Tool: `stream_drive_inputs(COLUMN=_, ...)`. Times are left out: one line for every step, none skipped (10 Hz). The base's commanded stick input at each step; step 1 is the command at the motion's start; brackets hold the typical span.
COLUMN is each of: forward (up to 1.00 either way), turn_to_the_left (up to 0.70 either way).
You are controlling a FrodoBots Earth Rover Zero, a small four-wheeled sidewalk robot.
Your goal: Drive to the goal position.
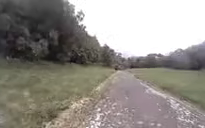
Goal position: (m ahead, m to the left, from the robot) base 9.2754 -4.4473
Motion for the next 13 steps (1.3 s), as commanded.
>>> stream_drive_inputs(forward=0.85, turn_to_the_left=0.00)
stream_drive_inputs(forward=0.85, turn_to_the_left=0.00)
stream_drive_inputs(forward=0.85, turn_to_the_left=0.00)
stream_drive_inputs(forward=0.85, turn_to_the_left=0.00)
stream_drive_inputs(forward=0.85, turn_to_the_left=0.00)
stream_drive_inputs(forward=0.85, turn_to_the_left=0.00)
stream_drive_inputs(forward=0.85, turn_to_the_left=0.00)
stream_drive_inputs(forward=0.85, turn_to_the_left=0.00)
stream_drive_inputs(forward=0.85, turn_to_the_left=0.00)
stream_drive_inputs(forward=0.85, turn_to_the_left=0.00)
stream_drive_inputs(forward=0.85, turn_to_the_left=0.00)
stream_drive_inputs(forward=0.85, turn_to_the_left=-0.27)
stream_drive_inputs(forward=0.85, turn_to_the_left=-0.27)
